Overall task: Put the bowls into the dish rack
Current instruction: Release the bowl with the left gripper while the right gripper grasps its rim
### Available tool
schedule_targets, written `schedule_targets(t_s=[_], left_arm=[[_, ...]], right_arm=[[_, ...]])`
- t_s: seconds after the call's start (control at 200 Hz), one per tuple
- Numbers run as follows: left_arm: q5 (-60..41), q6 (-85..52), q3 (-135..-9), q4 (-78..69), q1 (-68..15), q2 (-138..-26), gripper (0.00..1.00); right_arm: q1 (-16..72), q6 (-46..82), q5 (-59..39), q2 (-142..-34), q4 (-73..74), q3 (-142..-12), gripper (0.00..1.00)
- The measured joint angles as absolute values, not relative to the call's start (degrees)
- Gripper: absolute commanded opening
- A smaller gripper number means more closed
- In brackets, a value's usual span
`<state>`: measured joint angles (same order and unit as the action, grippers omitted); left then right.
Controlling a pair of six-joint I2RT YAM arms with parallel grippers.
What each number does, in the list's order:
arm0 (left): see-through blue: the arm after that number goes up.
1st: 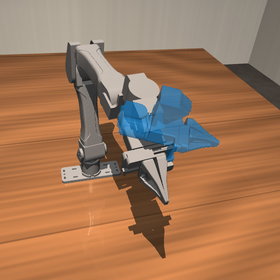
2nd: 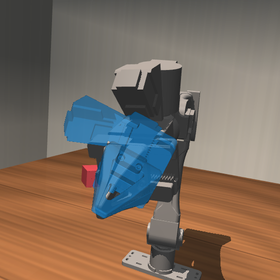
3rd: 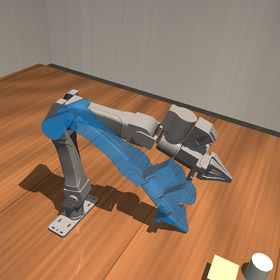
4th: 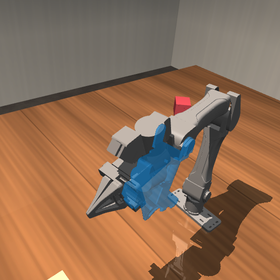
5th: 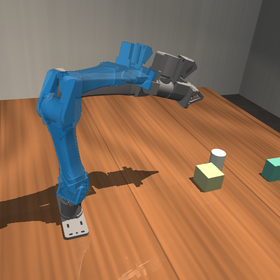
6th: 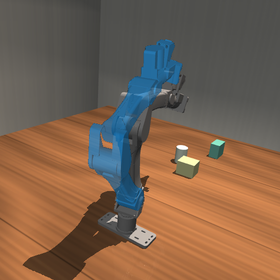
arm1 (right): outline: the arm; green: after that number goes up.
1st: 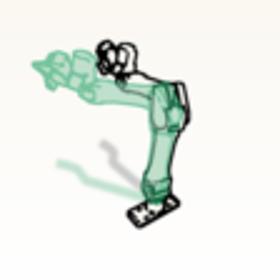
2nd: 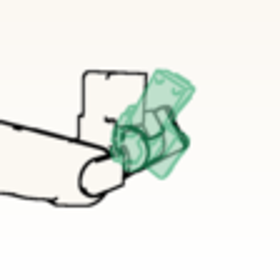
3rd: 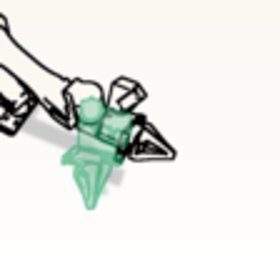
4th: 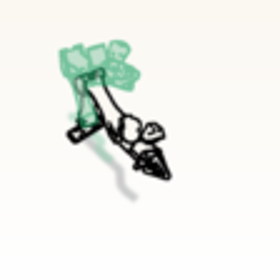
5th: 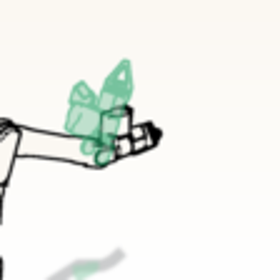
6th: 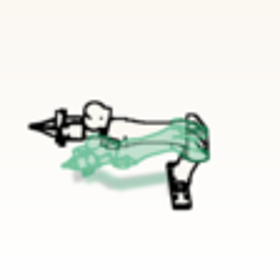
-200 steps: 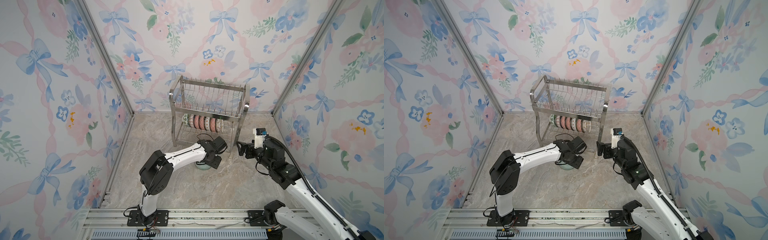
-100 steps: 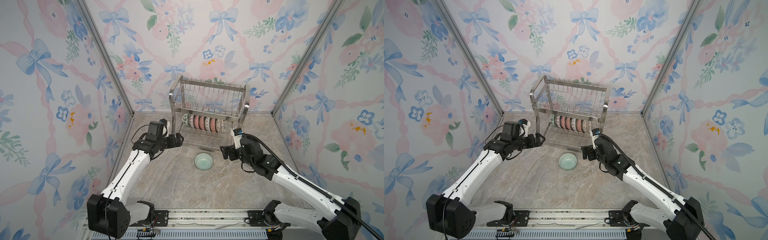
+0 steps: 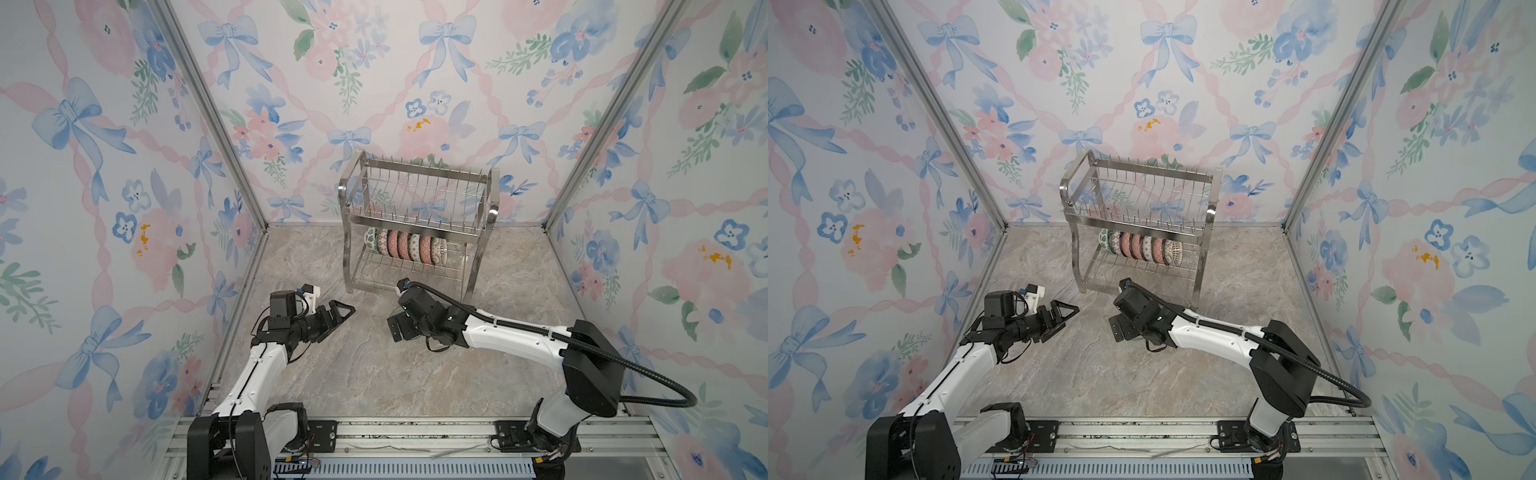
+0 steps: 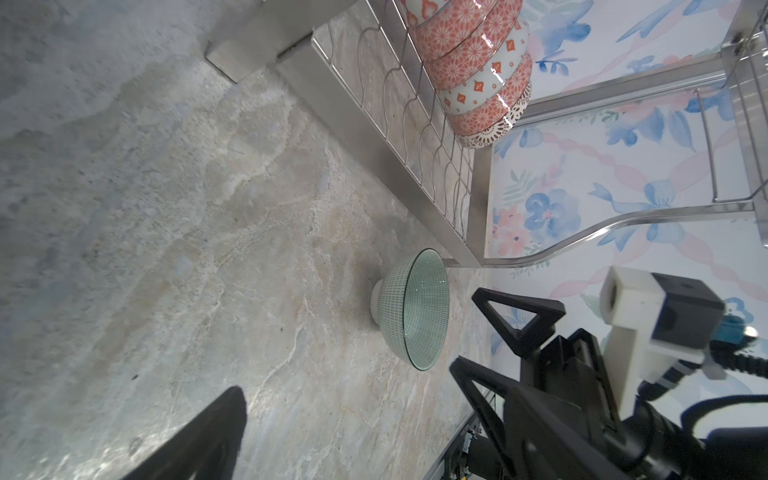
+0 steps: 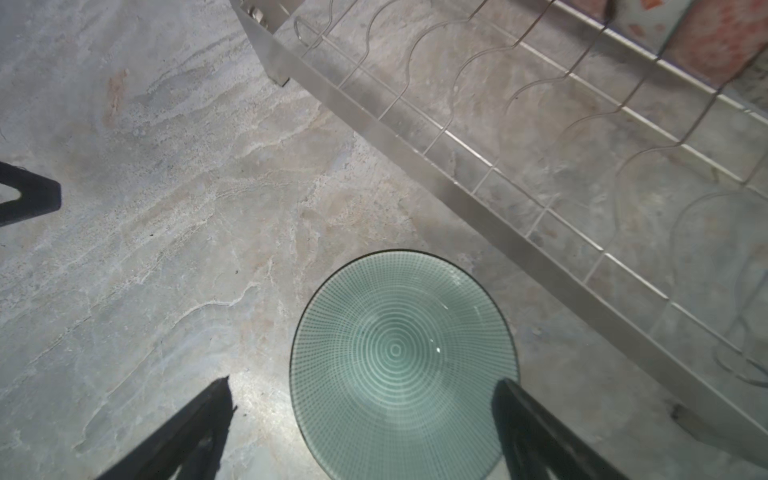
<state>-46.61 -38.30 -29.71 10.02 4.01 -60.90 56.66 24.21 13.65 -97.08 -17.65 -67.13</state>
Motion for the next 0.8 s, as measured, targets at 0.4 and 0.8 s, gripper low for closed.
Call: schedule_targets(t_s=[0.4, 0.8], left_arm=[[-49.3, -39.3, -29.3, 7.3, 5.3, -60.6, 0.98], [-50.0, -39.3, -29.3, 7.2, 5.3, -60.8, 0.98]], right_arm=[[57.1, 27.2, 12.4, -109.6, -19.7, -77.6, 0.63], [57.1, 28.0, 12.5, -113.5, -23.6, -78.8, 0.43]])
